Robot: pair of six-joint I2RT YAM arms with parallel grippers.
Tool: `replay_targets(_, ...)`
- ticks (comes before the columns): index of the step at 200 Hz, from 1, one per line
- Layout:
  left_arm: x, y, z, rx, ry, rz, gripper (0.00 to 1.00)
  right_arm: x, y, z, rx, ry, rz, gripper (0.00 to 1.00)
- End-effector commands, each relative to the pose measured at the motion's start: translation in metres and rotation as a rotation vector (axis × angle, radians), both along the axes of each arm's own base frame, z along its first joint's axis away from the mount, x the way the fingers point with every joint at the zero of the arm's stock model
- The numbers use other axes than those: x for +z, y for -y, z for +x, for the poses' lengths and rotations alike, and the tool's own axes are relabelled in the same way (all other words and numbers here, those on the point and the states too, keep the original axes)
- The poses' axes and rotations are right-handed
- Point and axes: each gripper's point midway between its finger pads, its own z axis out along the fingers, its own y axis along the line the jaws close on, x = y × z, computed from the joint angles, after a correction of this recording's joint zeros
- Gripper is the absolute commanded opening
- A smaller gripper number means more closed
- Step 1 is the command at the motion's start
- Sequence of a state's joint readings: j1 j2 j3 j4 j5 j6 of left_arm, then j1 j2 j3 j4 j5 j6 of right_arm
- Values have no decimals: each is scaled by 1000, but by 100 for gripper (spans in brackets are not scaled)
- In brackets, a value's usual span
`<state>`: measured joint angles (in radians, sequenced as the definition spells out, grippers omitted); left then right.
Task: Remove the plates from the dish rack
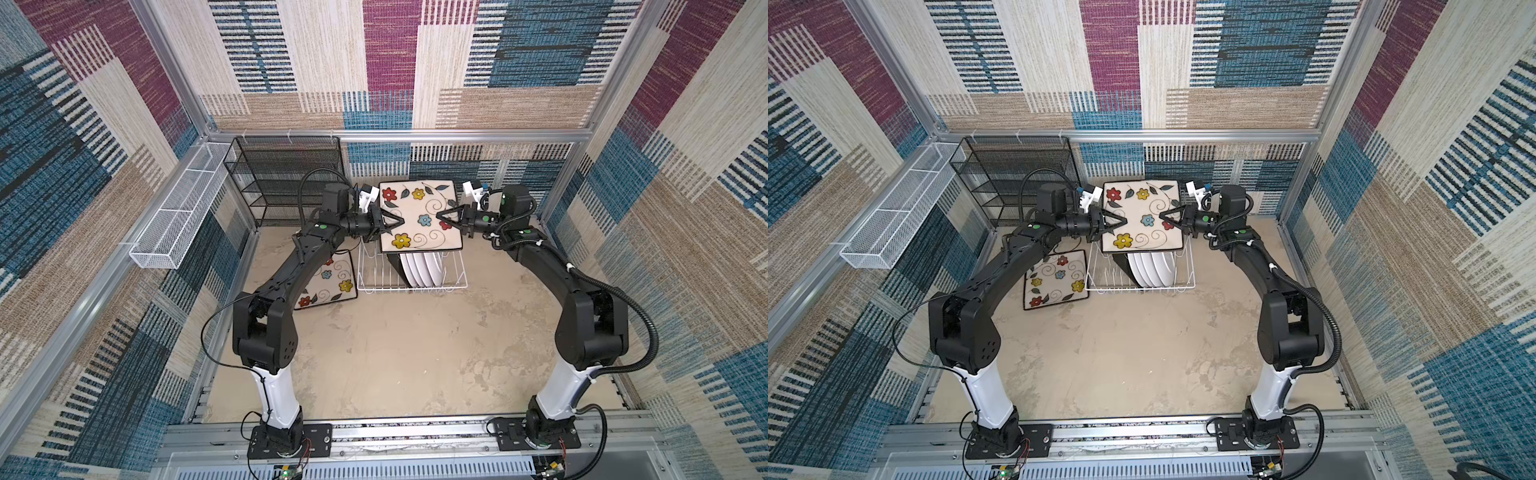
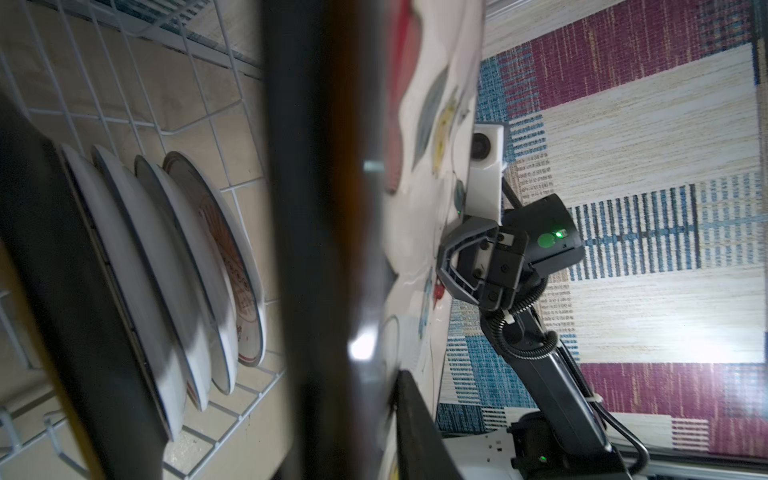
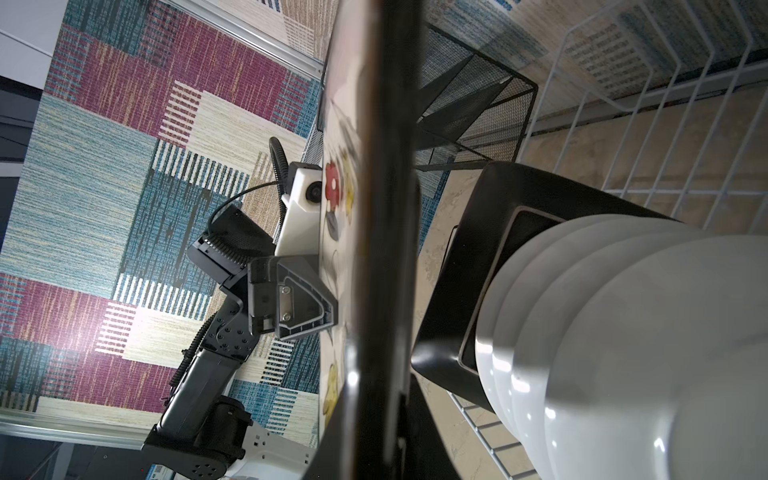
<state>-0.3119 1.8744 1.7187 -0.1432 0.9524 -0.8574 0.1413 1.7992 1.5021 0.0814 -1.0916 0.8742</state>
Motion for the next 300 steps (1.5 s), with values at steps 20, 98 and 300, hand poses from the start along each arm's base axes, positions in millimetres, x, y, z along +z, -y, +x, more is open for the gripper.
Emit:
replay_targets(20,26,9,-7,-64,91,-70,0,15,-8,-6,59,120,2,5)
replay_targets(98,51,10,-16,-96,146,-126,0,21,9,1,-83,170,-30,31)
replay_targets(300,89,-26,-42,1,284,91,0,76,68,-26,-371,718,-531,100)
